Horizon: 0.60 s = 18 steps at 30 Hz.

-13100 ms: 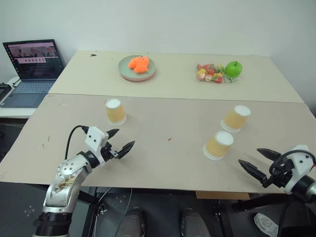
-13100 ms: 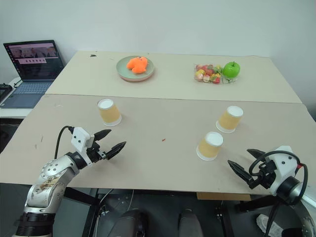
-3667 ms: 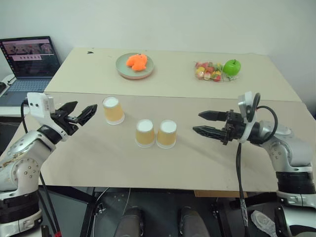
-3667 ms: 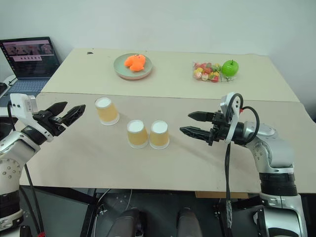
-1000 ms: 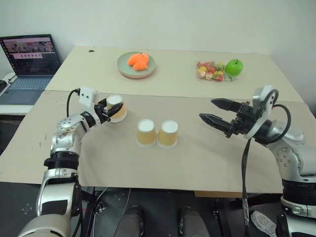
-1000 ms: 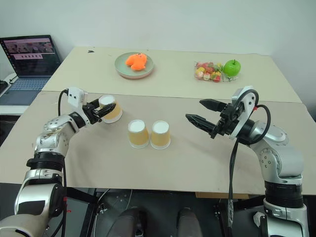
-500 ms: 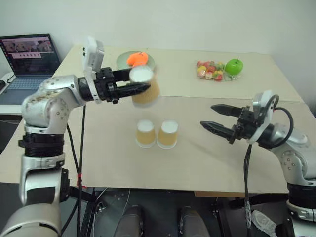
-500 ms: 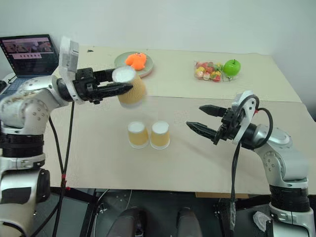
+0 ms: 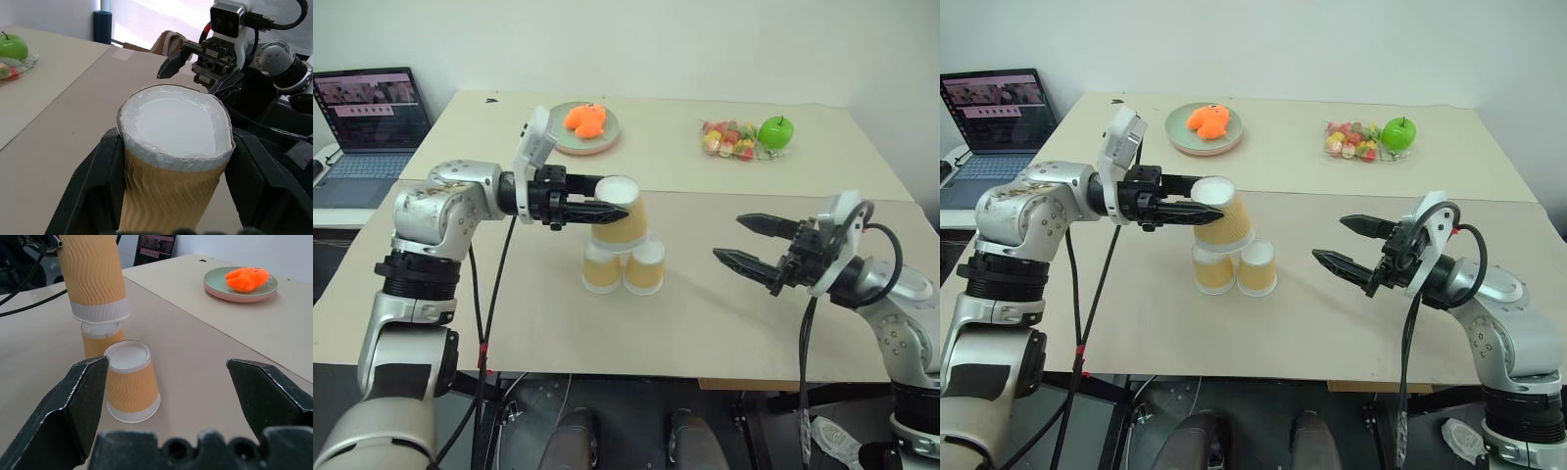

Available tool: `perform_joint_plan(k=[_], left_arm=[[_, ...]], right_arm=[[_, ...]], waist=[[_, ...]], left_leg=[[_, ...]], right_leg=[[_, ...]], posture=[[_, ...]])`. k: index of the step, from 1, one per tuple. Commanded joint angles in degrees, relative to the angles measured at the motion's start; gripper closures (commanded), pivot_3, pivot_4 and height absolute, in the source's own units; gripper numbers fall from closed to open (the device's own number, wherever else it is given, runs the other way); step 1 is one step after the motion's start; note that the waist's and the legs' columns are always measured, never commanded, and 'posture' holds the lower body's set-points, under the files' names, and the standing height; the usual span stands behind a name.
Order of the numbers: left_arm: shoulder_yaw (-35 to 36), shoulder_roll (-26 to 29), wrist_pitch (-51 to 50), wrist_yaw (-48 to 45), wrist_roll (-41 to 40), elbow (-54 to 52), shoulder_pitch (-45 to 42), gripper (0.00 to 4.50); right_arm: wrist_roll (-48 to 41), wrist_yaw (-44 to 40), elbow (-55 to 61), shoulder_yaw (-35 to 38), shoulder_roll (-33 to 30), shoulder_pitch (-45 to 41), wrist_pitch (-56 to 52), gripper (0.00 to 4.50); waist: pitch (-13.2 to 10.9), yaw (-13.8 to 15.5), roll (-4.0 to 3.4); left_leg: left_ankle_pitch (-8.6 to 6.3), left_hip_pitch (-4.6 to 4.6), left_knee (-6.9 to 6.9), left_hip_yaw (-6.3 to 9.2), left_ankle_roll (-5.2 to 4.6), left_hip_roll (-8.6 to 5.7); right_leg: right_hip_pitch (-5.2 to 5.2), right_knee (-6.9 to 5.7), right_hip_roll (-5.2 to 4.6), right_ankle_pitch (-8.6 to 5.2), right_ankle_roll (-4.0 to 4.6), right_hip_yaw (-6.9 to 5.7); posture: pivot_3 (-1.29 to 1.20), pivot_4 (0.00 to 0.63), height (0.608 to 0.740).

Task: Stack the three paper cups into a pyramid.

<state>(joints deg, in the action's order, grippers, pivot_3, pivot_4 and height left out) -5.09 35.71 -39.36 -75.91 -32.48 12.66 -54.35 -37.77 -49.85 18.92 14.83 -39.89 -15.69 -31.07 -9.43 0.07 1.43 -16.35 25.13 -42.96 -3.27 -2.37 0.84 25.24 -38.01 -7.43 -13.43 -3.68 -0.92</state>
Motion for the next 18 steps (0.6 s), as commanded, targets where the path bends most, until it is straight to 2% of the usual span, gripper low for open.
perform_joint_plan(k=[1,15,17,18], left_arm=[[-0.5,-1.2,2.3,-0.9,1.5,1.1,-1.6,2.06],[-0.1,-3.6,3.5,-1.9,3.3,4.1,-1.8,2.06],[0.2,-4.1,3.6,-1.3,3.5,4.9,-2.3,1.13],[0.4,-4.4,3.5,-0.9,3.4,5.5,-2.7,0.93]], right_arm=[[-2.3,0.6,2.2,2.5,-0.4,-0.3,0.2,0.0],[-2.6,2.1,3.6,2.6,-1.2,0.8,0.3,0.0],[-2.4,2.4,3.2,2.8,-1.2,0.6,0.5,0.0],[-2.3,2.5,3.0,2.8,-1.2,0.4,0.6,0.0]], waist=[[0.0,0.1,0.0],[0.0,0.1,0.0],[0.0,0.1,0.0],[0.0,0.1,0.0]], left_leg=[[0.0,0.0,0.0,0.0,0.0,0.0],[0.0,0.0,-0.01,0.01,-0.01,0.0],[0.0,0.0,-0.01,0.01,-0.01,0.0],[0.0,0.0,-0.01,0.01,-0.01,0.0]], right_leg=[[0.0,0.0,0.0,0.0,0.0,-0.01],[0.0,-0.01,0.0,0.0,0.0,0.0],[0.0,-0.01,0.0,0.0,0.0,0.01],[0.0,-0.01,0.0,0.0,0.0,0.01]], posture=[[0.0,0.15,0.676],[0.0,0.15,0.676],[0.0,0.15,0.676],[0.0,0.15,0.676]])
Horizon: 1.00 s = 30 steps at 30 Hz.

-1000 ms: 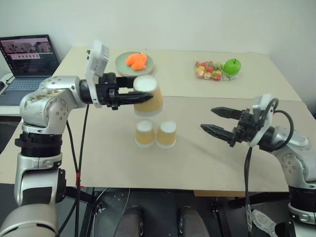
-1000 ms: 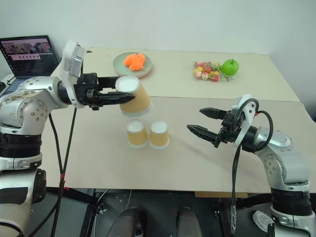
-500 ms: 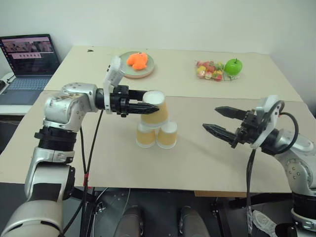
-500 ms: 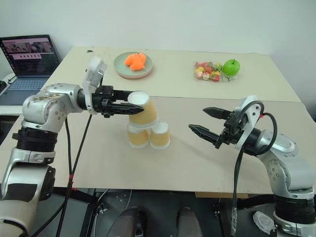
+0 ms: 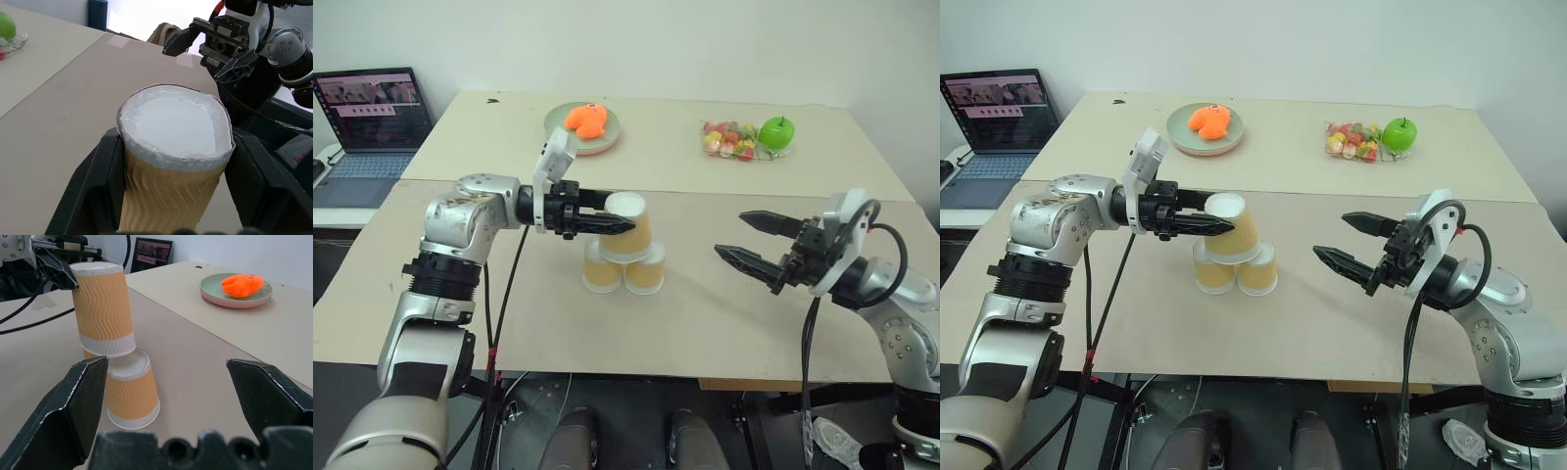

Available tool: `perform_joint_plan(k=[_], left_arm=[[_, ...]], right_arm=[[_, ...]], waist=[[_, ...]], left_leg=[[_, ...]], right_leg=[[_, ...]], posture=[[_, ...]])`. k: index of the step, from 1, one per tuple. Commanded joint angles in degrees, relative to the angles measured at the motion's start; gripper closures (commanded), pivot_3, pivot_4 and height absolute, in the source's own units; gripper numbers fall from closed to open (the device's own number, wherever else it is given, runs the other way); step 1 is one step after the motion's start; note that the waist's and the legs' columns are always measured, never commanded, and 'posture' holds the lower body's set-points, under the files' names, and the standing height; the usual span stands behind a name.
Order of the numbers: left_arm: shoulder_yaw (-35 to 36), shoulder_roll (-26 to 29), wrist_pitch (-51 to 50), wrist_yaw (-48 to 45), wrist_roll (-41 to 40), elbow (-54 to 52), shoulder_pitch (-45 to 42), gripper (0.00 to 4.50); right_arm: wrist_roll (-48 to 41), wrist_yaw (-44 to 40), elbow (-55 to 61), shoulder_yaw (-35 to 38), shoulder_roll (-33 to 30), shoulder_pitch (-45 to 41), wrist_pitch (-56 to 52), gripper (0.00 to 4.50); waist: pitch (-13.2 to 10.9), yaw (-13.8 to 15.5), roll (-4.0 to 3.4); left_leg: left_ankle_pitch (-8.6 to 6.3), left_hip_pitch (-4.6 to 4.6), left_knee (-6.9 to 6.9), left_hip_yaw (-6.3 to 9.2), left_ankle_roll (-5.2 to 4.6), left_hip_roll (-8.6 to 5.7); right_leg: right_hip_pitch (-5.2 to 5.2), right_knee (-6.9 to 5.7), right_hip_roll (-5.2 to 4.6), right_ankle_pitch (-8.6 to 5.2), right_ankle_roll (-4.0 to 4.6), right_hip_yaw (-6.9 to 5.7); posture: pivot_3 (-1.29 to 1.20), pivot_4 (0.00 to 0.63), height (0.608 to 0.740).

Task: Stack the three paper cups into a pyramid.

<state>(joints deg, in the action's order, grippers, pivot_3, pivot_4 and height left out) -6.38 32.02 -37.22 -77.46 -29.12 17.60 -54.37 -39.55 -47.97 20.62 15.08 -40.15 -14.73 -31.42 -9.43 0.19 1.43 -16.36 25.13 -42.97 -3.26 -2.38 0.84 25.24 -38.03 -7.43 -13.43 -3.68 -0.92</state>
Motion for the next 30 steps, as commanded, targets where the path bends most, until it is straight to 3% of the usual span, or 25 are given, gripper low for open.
perform_joint_plan(k=[1,3,10,18,26,30], left_arm=[[1.9,-1.1,1.1,0.7,-0.2,0.9,-2.9,0.5],[2.2,-1.4,1.8,1.3,0.1,1.0,-3.0,0.03],[6.7,-1.9,1.7,6.3,-1.3,-0.1,-4.8,0.03],[23.0,1.0,-15.6,17.2,-18.2,-9.7,-7.0,0.03],[33.3,5.1,-18.4,30.0,-21.6,-14.1,1.3,0.03],[35.0,6.9,-17.7,33.5,-19.6,-15.6,11.4,0.03]], right_arm=[[-0.6,0.6,1.2,2.6,-1.0,-0.5,1.0,0.0],[-0.8,0.5,1.1,2.6,-1.1,-0.5,1.0,0.0],[-1.0,0.3,0.3,2.5,-1.4,-1.3,0.9,0.0],[-1.5,-0.5,-1.9,2.4,-1.4,-2.8,1.0,0.0],[-0.7,-1.7,-3.7,0.6,-0.4,-4.5,1.7,0.0],[-0.5,-2.3,-4.4,0.2,0.1,-5.0,2.2,0.0]], waist=[[0.0,0.1,0.0],[0.0,0.1,0.0],[0.0,0.1,0.0],[0.0,-0.4,0.0],[0.0,-0.8,0.01],[0.0,-0.9,0.0]], left_leg=[[0.0,0.0,0.0,0.0,0.0,0.0],[0.0,0.0,0.0,0.0,0.0,0.0],[0.0,0.0,-0.01,0.0,0.0,0.0],[0.0,0.0,0.0,0.04,0.0,0.03],[0.03,-0.15,0.02,0.07,0.04,0.02],[0.04,-0.17,0.05,0.04,0.06,0.01]], right_leg=[[0.0,0.0,0.0,0.0,0.0,0.0],[0.0,0.0,0.0,0.0,0.0,0.0],[0.0,-0.01,0.0,0.0,0.0,0.0],[0.01,-0.05,0.0,0.0,0.0,0.02],[-0.07,-0.08,0.0,0.0,0.0,0.03],[-0.08,-0.07,-0.01,0.0,0.0,0.08]], posture=[[0.0,0.15,0.676],[0.0,0.15,0.676],[0.0,0.15,0.676],[0.0,0.15,0.676],[0.0,0.15,0.676],[0.0,0.15,0.676]])
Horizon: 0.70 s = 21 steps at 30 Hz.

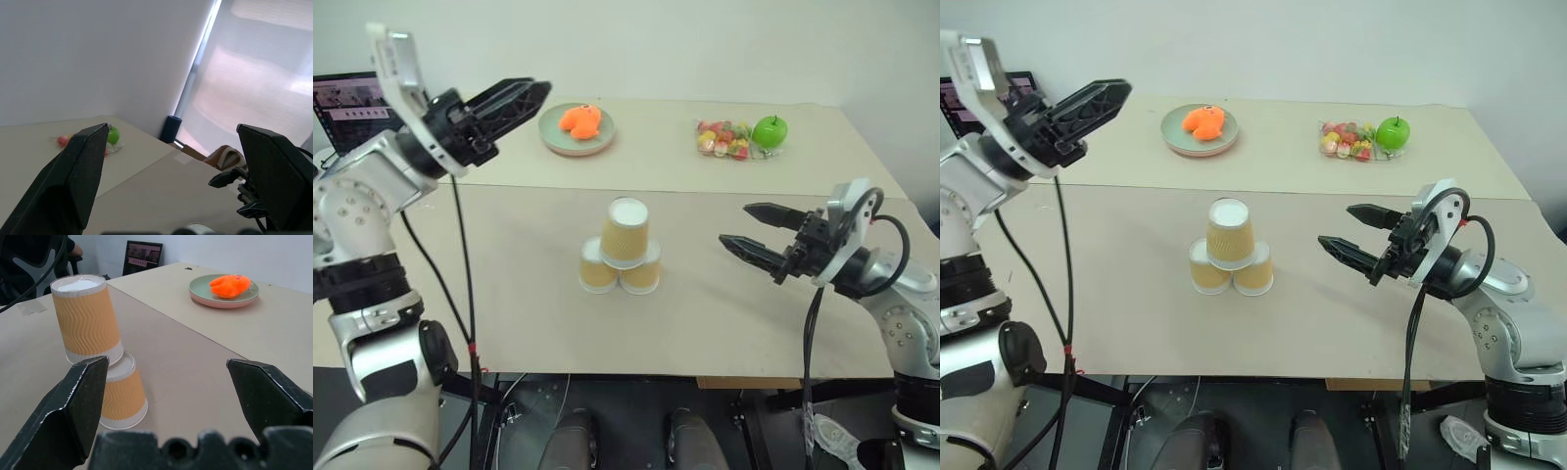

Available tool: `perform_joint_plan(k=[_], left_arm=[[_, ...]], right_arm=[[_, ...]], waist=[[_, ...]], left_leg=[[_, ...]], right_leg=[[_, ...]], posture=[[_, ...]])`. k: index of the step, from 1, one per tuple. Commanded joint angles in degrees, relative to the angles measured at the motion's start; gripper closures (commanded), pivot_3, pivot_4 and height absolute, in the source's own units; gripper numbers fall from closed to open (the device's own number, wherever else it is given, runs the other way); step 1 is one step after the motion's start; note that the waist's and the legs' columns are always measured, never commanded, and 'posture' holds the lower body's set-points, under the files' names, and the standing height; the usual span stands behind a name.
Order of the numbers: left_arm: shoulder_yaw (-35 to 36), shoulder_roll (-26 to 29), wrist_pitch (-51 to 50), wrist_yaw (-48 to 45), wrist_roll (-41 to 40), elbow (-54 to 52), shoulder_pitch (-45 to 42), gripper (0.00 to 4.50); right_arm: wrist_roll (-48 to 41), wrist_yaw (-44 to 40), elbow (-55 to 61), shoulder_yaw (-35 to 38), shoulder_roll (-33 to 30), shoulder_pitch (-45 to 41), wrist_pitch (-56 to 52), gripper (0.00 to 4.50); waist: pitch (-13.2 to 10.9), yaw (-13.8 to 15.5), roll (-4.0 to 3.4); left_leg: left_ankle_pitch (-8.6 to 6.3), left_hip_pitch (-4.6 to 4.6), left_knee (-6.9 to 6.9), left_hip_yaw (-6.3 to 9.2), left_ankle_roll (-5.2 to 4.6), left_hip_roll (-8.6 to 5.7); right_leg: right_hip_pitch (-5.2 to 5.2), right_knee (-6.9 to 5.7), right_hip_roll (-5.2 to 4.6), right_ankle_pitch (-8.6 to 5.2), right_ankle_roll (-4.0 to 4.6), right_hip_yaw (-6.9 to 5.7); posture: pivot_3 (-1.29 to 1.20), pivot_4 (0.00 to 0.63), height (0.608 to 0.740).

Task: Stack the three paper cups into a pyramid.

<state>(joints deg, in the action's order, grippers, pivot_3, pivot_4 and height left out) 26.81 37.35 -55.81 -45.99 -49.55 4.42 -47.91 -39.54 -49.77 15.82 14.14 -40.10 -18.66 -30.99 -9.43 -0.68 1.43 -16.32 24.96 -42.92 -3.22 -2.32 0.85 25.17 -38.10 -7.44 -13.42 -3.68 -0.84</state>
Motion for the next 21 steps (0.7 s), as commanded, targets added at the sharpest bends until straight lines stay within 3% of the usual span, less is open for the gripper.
perform_joint_plan(k=[1,7,12,21], left_arm=[[1.8,2.0,1.5,1.9,1.4,-2.9,8.0,0.03],[1.7,-0.7,11.4,10.4,10.6,-3.2,21.5,0.03],[-0.1,-9.7,25.6,25.9,23.1,-4.8,28.1,0.03],[0.2,-16.3,28.4,31.4,21.9,-8.2,30.4,0.03]], right_arm=[[-0.3,-0.6,0.0,1.0,0.1,-1.2,1.9,0.0],[0.3,-0.3,-1.0,1.9,-0.3,-0.9,2.4,0.0],[6.9,10.6,-4.7,5.3,3.1,2.9,5.5,0.0],[19.7,33.4,-8.3,14.8,14.3,15.3,17.8,0.0]], waist=[[0.0,0.0,0.01],[0.0,0.2,0.03],[0.0,1.5,0.09],[0.1,1.6,0.07]], left_leg=[[0.0,0.01,0.01,0.0,0.01,0.01],[0.01,0.0,0.01,-0.02,0.03,0.02],[-0.02,-0.08,0.03,-0.01,-0.01,0.01],[0.11,0.11,0.01,-0.08,0.21,-0.02]], right_leg=[[0.01,0.0,0.0,0.0,0.0,-0.02],[0.01,0.03,0.0,0.0,0.01,-0.02],[-0.13,0.09,-0.1,0.02,0.03,-0.05],[0.06,0.0,-0.15,0.03,0.04,-0.03]], posture=[[0.0,0.15,0.676],[0.0,0.15,0.676],[0.0,0.15,0.676],[0.0,0.15,0.676]])
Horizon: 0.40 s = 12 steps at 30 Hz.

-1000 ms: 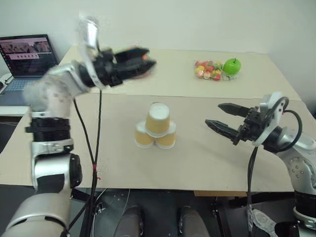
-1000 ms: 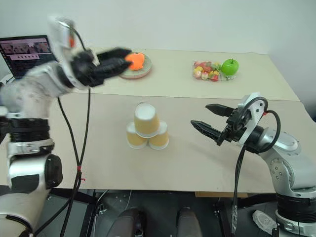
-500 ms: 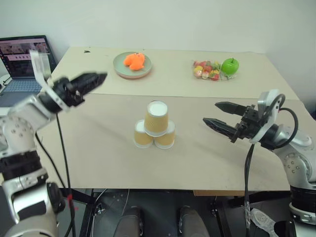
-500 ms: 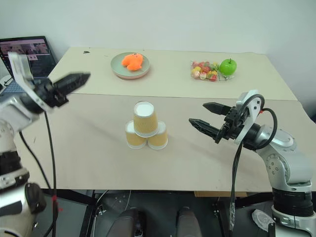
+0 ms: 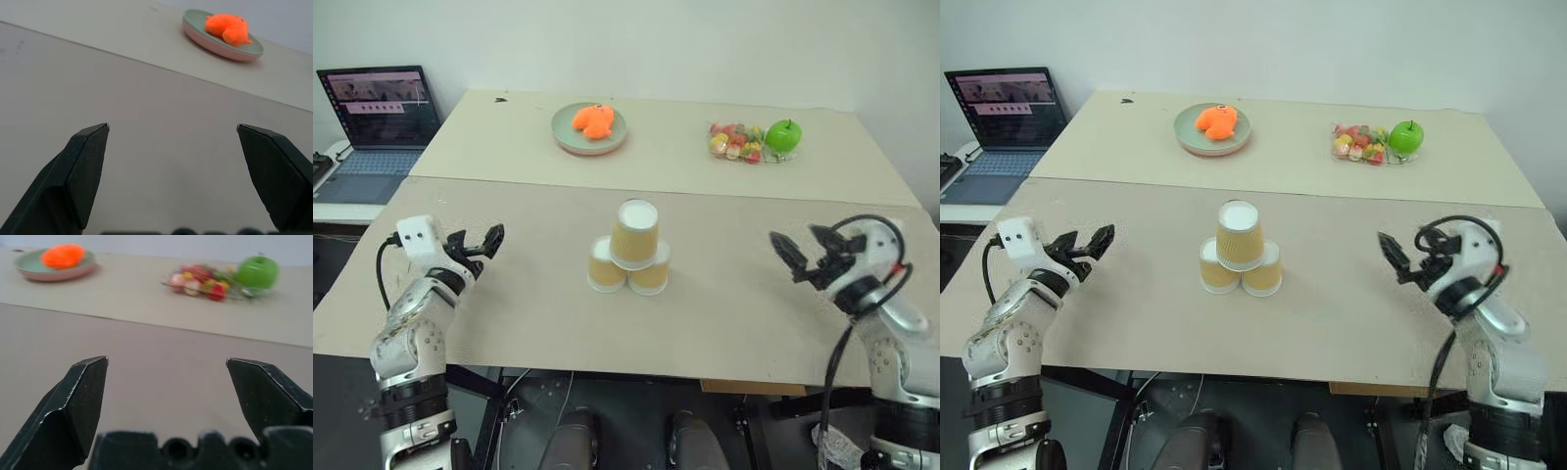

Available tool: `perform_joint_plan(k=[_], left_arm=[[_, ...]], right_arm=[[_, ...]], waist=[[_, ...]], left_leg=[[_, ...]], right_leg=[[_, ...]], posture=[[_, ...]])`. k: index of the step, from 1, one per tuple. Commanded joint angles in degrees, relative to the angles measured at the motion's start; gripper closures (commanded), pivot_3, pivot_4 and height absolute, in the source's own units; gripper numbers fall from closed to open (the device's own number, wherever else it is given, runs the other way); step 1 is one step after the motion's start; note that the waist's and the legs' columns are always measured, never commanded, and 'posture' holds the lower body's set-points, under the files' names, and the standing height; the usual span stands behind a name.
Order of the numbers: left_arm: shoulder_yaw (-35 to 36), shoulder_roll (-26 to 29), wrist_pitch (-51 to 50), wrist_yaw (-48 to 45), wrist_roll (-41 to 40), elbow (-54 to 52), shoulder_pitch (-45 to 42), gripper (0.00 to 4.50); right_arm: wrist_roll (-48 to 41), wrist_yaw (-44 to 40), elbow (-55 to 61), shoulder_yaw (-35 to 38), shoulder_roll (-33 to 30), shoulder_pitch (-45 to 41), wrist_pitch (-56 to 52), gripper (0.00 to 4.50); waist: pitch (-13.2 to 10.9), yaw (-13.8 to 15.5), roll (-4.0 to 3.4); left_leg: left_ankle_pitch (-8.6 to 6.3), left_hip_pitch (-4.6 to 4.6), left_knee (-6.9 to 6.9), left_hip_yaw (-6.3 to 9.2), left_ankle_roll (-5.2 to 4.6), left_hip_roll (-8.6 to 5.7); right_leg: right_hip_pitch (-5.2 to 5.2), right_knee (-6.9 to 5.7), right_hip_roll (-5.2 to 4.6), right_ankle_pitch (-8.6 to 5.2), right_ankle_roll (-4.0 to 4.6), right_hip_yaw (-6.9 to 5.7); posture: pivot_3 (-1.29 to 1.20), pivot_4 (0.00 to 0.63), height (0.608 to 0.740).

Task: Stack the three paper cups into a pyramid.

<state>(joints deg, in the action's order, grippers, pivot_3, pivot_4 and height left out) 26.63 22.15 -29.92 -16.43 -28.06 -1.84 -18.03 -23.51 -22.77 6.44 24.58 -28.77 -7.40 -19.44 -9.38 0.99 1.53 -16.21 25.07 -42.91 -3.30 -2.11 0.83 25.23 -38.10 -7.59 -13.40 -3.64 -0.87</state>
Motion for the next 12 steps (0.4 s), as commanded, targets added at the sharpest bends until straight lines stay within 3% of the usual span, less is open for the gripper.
perform_joint_plan(k=[1,5,12], left_arm=[[0.4,-1.7,2.6,2.5,0.3,-1.7,0.6,0.03],[-0.8,-3.8,4.9,4.4,1.4,-1.8,1.2,0.03],[-3.7,-6.8,8.2,6.7,3.8,-2.1,2.4,0.03]], right_arm=[[4.5,8.4,1.4,5.1,4.7,5.7,7.6,0.0],[6.8,14.1,1.2,6.6,9.4,9.6,10.9,0.0],[7.1,16.0,2.3,4.5,11.2,9.3,11.8,0.0]], waist=[[0.0,-0.1,-0.05],[0.0,-0.7,-0.06],[0.1,-1.6,-0.15]], left_leg=[[-0.03,-0.02,0.03,-0.01,-0.05,-0.02],[-0.1,-0.05,-0.01,-0.03,-0.17,-0.01],[-0.11,-0.17,0.03,-0.02,-0.19,0.02]], right_leg=[[0.0,0.01,0.01,0.0,0.0,0.0],[0.01,-0.06,0.04,0.0,0.0,0.04],[-0.02,-0.09,0.14,-0.02,0.01,0.1]], posture=[[0.0,0.15,0.676],[0.0,0.15,0.676],[0.0,0.15,0.676]])
